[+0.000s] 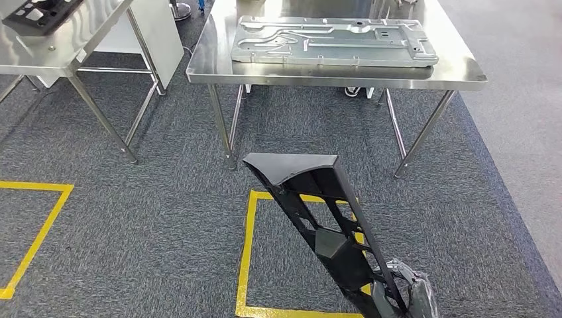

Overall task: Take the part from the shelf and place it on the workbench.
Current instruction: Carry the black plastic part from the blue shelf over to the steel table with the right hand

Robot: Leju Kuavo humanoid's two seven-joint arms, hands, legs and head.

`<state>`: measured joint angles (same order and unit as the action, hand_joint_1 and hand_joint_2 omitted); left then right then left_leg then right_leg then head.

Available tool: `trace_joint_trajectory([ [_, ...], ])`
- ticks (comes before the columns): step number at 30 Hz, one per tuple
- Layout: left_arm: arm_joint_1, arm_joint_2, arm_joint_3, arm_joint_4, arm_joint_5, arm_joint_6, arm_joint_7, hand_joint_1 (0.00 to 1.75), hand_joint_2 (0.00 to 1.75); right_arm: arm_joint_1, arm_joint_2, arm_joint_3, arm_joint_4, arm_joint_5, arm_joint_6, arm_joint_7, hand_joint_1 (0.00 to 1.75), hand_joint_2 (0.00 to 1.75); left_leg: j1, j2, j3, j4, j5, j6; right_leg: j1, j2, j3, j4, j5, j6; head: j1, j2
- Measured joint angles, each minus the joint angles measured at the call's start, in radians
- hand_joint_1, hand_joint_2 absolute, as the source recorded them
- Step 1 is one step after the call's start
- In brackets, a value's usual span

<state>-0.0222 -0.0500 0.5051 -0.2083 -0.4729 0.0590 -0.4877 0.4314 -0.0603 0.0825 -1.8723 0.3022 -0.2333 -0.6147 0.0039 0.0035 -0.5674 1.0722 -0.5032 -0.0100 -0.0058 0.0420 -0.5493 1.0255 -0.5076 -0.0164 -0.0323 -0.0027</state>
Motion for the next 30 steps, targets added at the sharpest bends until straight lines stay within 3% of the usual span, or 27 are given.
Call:
trace_joint_trajectory([
  [1,-0.001,0.0,0.0,0.0,-0.002,-0.001,0.001,0.0,0.0,0.0,0.0,0.002,0.0,0.003,-0.002,0.001,1.75,1.75,-0.002,-0.001,0.012,-0.028,0.002,0.008,0.001,0.002,0.003,-0.001,-0.004,0.007,0.0,0.0],
  [5,0.001,-0.004,0.001,0.0,-0.014,-0.003,0.009,0.0,0.0,0.001,0.002,0.007,0.001,0.019,-0.012,0.009,1.75,1.75,0.0,-0.001,0.033,-0.05,-0.004,0.04,0.0,-0.007,0.0,0.038,-0.003,0.03,0.0,0.0],
  [7,0.001,-0.007,0.002,0.0,-0.02,-0.003,0.014,0.0,0.0,-0.001,0.004,0.011,0.001,0.026,-0.023,0.015,1.75,1.75,0.002,0.002,0.046,-0.054,-0.008,0.049,-0.003,-0.022,-0.044,0.119,-0.045,0.036,0.0,0.0],
  [9,0.003,-0.008,0.006,0.0,-0.025,-0.003,0.018,0.0,0.0,-0.002,0.005,0.015,0.002,0.03,-0.032,0.02,1.75,1.75,0.001,0.005,0.054,-0.054,-0.016,0.052,-0.007,-0.03,-0.119,0.234,-0.094,0.043,0.0,0.0],
  [10,0.005,-0.009,0.009,0.0,-0.026,-0.003,0.019,0.0,0.0,-0.001,0.005,0.017,0.003,0.031,-0.034,0.022,1.75,1.75,0.002,0.006,0.059,-0.054,-0.022,0.051,-0.01,-0.032,-0.148,0.27,-0.1,0.046,0.0,0.0],
  [11,0.006,-0.01,0.011,0.0,-0.027,-0.003,0.019,0.0,0.0,0.0,0.005,0.019,0.004,0.032,-0.035,0.023,1.75,1.75,0.003,0.006,0.066,-0.054,-0.029,0.049,-0.013,-0.033,-0.162,0.273,-0.085,0.05,0.0,0.0],
  [12,0.008,-0.011,0.013,0.0,-0.028,-0.003,0.02,0.0,0.0,0.0,0.005,0.021,0.005,0.033,-0.037,0.025,1.75,1.75,0.004,0.006,0.076,-0.054,-0.037,0.046,-0.015,-0.035,-0.157,0.241,-0.05,0.051,0.0,0.0],
  [14,0.008,-0.013,0.015,0.0,-0.036,-0.001,0.027,0.0,0.0,-0.001,0.005,0.026,0.006,0.043,-0.044,0.039,1.75,1.75,0.007,0.007,0.1,-0.056,-0.055,0.038,-0.018,-0.043,-0.115,0.123,0.035,0.051,0.0,0.0],
  [16,0.007,-0.014,0.018,0.0,-0.049,0.001,0.04,0.0,0.0,-0.002,0.005,0.033,0.008,0.064,-0.057,0.071,1.75,1.75,0.008,0.009,0.116,-0.061,-0.07,0.025,-0.011,-0.053,-0.091,0.047,0.042,0.043,0.0,0.0],
  [18,0.008,-0.016,0.023,0.0,-0.062,0.004,0.057,0.0,0.0,0.001,0.005,0.042,0.013,0.09,-0.077,0.107,1.75,1.75,0.006,0.012,0.134,-0.057,-0.071,0.009,-0.006,-0.054,-0.081,0.029,0.022,0.027,0.0,0.0],
  [20,0.01,-0.018,0.031,0.0,-0.076,0.009,0.079,0.0,0.0,0.003,0.005,0.051,0.019,0.109,-0.098,0.133,1.75,1.75,0.006,0.011,0.143,-0.03,-0.067,-0.005,-0.009,-0.048,-0.053,0.019,0.025,0.011,0.0,0.0],
  [22,0.008,-0.02,0.039,0.0,-0.089,0.014,0.1,0.0,0.0,0.0,0.001,0.06,0.025,0.116,-0.112,0.148,1.75,1.75,0.008,0.007,0.105,0.049,-0.084,-0.009,-0.01,-0.045,-0.024,0.012,0.011,-0.002,-0.001,0.0],
  [24,0.011,-0.022,0.044,0.0,-0.097,0.017,0.114,0.0,0.0,-0.002,-0.004,0.065,0.032,0.119,-0.12,0.154,1.75,1.75,0.008,0.005,0.023,0.16,-0.133,-0.01,-0.007,-0.041,-0.004,0.011,-0.007,-0.01,-0.001,0.0],
  [26,0.019,-0.022,0.048,0.0,-0.099,0.019,0.123,0.0,0.0,0.002,-0.004,0.069,0.039,0.121,-0.124,0.16,1.75,1.75,0.007,0.005,-0.048,0.209,-0.17,-0.009,-0.003,-0.034,0.02,0.011,-0.029,-0.011,-0.001,0.0],
  [27,0.023,-0.022,0.05,0.0,-0.1,0.02,0.128,0.0,0.0,0.003,-0.005,0.07,0.043,0.123,-0.127,0.164,1.75,1.75,0.006,0.005,-0.065,0.194,-0.166,-0.007,-0.001,-0.031,0.035,0.011,-0.041,-0.012,-0.001,0.0],
  [28,0.026,-0.022,0.053,0.0,-0.101,0.022,0.132,0.0,0.0,0.005,-0.005,0.071,0.047,0.123,-0.129,0.168,1.75,1.75,0.005,0.005,-0.071,0.155,-0.141,-0.002,0.001,-0.029,0.051,0.011,-0.054,-0.011,-0.001,0.0],
  [30,0.03,-0.021,0.06,0.0,-0.103,0.025,0.138,0.0,0.0,0.007,-0.005,0.071,0.056,0.124,-0.134,0.173,1.75,1.75,-0.003,0.003,-0.07,0.07,-0.038,0.013,0.004,-0.026,0.082,0.011,-0.08,-0.009,0.0,0.0],
])
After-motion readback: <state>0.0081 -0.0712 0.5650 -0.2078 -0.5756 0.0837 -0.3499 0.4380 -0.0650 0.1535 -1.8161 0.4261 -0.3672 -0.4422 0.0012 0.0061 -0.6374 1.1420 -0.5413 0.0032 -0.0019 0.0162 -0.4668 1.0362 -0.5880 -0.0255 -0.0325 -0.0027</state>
